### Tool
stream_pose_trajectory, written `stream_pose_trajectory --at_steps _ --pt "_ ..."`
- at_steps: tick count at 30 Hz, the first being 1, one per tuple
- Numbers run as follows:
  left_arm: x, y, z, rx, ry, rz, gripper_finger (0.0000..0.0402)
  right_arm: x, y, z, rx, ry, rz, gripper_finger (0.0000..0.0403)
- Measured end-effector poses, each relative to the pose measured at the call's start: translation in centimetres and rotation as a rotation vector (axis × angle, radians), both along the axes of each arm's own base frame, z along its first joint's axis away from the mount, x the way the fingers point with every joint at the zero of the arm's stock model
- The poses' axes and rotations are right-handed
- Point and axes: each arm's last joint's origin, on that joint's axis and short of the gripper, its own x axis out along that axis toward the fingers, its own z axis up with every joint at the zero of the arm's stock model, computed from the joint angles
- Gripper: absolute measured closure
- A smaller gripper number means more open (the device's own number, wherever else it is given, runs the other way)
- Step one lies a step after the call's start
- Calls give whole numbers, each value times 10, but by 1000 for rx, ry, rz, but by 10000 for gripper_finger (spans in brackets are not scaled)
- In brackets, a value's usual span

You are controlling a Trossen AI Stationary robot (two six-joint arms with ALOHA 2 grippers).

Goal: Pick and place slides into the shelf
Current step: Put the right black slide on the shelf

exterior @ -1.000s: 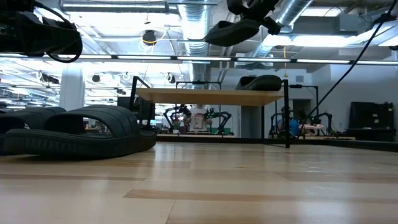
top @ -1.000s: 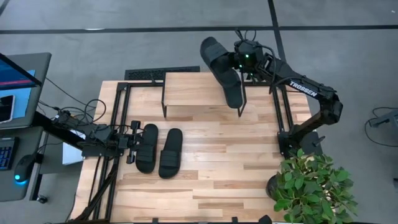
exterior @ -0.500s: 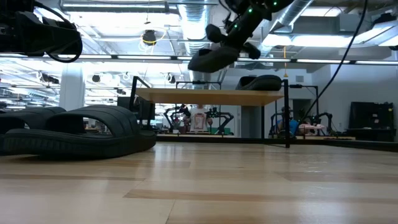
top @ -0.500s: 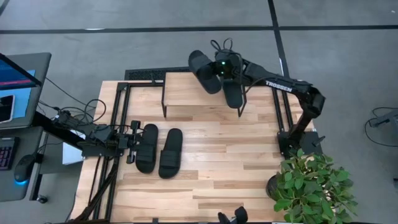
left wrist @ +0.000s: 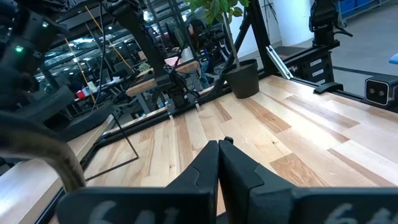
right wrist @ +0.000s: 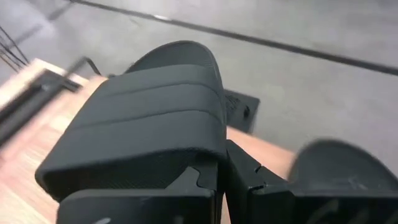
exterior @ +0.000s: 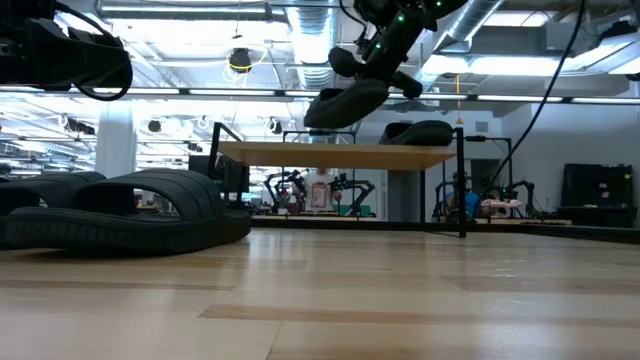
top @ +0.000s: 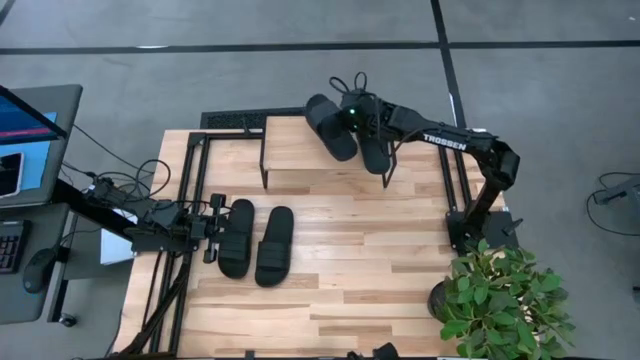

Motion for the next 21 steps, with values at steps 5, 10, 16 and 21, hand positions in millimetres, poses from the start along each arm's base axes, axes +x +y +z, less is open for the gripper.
stream_pose_trajectory --at_steps 5,10,16,21 --pt "0 0 0 0 0 0 401 -5 4 -7 48 60 -53 403" --pt "0 0 0 0 0 0 401 -6 4 -8 64 53 -86 403" --pt "0 0 0 0 -1 0 401 -7 5 -8 84 24 -114 403" --pt "0 0 0 0 0 -1 401 -11 5 -11 96 58 -168 403"
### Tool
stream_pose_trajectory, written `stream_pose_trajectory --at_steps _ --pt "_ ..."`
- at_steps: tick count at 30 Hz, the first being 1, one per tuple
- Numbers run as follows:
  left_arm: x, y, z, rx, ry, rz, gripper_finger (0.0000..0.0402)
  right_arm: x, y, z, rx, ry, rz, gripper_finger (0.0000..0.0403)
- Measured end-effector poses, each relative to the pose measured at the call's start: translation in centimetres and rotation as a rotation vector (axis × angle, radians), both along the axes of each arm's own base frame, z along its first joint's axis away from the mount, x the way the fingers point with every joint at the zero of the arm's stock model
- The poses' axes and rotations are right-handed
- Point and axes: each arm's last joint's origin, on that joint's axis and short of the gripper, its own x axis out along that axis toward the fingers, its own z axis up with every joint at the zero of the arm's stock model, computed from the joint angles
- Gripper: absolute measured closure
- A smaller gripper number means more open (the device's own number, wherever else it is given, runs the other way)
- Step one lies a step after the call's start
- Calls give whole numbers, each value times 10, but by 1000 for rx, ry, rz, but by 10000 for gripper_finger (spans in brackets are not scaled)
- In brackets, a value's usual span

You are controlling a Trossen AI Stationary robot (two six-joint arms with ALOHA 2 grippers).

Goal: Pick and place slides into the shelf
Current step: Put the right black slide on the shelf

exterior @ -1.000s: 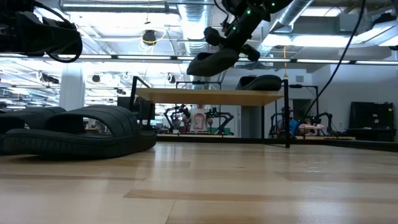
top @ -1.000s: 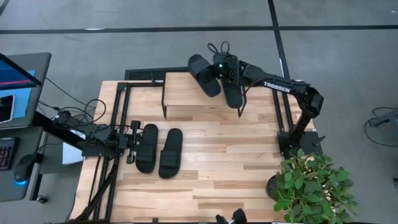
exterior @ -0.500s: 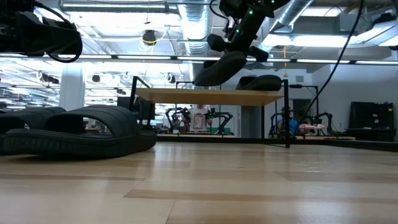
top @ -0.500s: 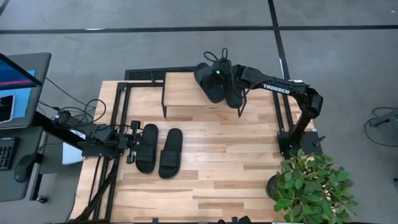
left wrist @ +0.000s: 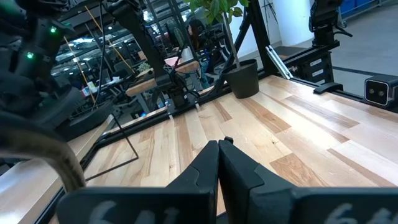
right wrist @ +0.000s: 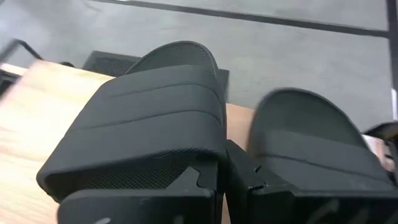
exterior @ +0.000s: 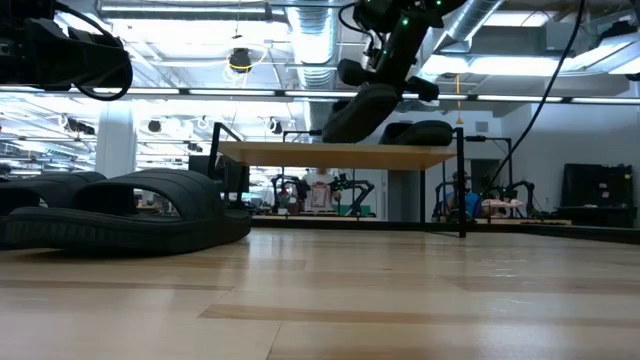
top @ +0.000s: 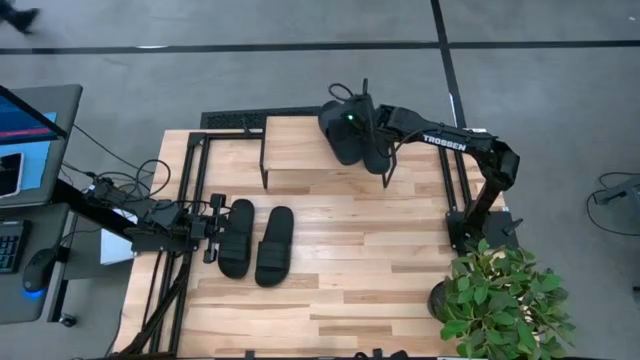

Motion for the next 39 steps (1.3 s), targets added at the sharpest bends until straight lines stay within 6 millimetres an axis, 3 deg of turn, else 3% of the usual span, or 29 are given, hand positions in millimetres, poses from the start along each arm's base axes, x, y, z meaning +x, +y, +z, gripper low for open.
stream_pose_trajectory --at_steps 39 --pt "0 0 0 0 0 0 401 4 14 -2 28 -14 -25 403"
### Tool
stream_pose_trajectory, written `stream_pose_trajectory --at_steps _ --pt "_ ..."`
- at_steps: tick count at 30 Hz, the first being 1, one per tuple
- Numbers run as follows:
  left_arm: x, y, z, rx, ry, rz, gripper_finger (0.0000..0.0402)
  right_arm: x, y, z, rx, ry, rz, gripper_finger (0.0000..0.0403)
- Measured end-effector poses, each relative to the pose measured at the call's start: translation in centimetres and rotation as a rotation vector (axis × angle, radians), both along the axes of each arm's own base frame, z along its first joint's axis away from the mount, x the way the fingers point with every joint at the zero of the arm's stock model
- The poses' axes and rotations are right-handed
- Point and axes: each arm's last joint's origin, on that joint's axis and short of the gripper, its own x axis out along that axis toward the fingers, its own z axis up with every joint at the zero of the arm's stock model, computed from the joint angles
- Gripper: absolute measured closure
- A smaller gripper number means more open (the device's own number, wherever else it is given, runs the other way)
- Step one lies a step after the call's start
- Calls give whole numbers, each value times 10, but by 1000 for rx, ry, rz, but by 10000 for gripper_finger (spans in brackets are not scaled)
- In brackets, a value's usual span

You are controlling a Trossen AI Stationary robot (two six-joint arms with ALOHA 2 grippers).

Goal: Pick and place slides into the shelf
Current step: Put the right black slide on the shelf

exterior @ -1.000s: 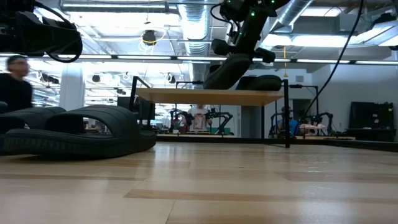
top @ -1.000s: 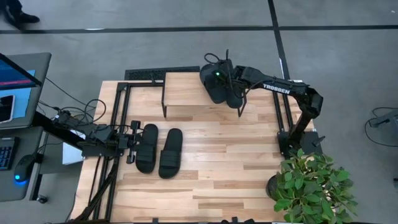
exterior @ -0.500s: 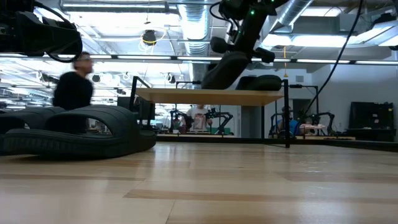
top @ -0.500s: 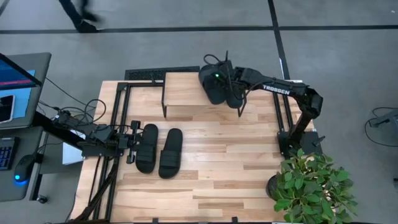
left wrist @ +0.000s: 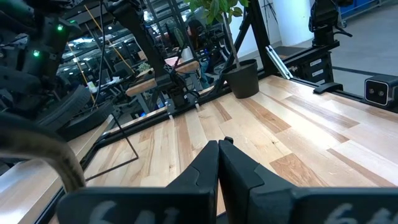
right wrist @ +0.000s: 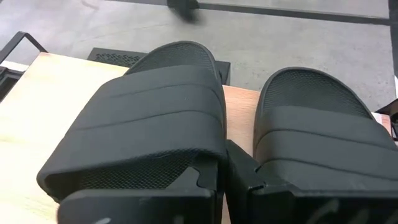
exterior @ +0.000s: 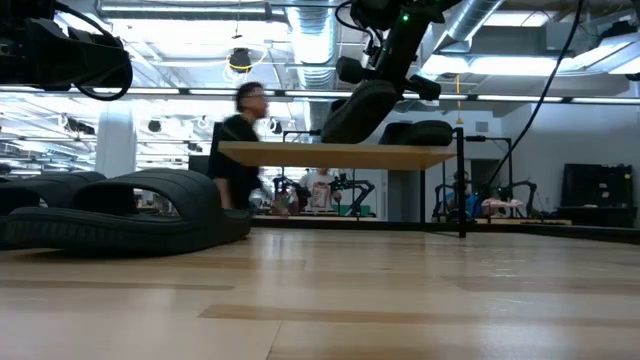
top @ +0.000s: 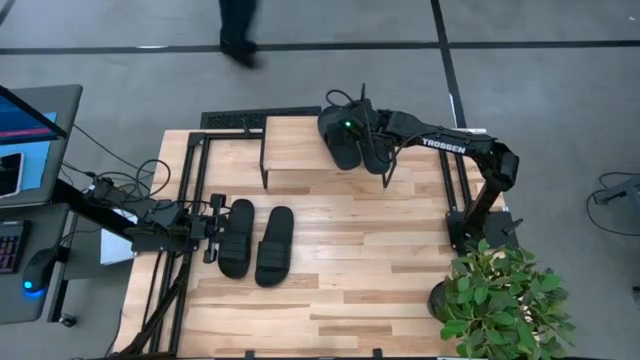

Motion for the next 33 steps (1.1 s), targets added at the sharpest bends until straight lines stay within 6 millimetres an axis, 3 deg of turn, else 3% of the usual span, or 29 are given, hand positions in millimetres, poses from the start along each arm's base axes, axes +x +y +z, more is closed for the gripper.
stream_pose_trajectory --at_steps 13,24,33 --pt "0 0 0 0 0 0 401 0 1 0 7 3 11 401" --pt "0 0 0 0 0 0 401 0 1 -1 25 -6 21 353" --pt "0 0 0 0 0 0 401 0 1 -1 25 -7 21 347"
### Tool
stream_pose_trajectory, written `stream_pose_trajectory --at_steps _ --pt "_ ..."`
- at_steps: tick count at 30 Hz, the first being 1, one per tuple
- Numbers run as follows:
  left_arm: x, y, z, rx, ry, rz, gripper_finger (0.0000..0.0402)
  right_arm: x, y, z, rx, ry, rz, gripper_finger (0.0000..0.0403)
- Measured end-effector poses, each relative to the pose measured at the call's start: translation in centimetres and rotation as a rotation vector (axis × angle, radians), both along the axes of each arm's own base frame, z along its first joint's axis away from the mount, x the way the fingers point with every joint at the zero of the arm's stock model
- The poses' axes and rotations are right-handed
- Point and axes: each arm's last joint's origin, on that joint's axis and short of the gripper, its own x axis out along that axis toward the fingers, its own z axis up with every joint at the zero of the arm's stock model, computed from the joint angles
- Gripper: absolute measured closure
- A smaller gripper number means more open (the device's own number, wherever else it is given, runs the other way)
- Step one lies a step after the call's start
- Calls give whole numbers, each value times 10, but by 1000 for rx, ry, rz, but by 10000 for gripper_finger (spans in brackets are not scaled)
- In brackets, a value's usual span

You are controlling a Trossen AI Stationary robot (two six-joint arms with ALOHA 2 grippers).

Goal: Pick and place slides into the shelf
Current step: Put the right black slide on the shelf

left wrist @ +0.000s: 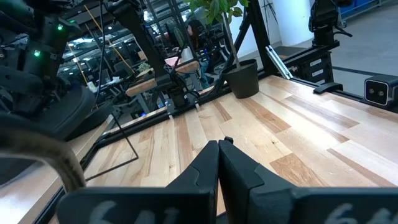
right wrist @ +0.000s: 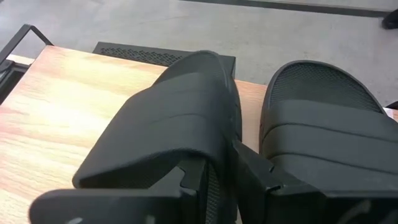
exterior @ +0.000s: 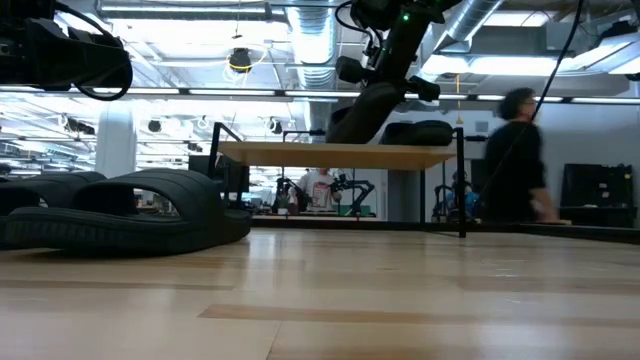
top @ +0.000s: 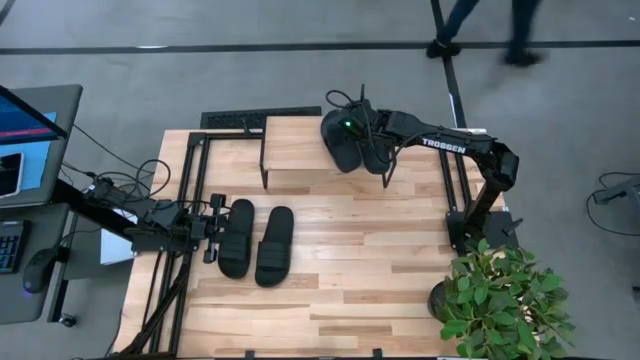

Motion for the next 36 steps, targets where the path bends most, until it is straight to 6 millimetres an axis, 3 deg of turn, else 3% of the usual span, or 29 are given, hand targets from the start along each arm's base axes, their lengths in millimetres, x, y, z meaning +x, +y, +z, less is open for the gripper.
stream_pose_trajectory --at_steps 36 --pt "0 0 0 0 0 0 401 1 1 0 7 6 33 346"
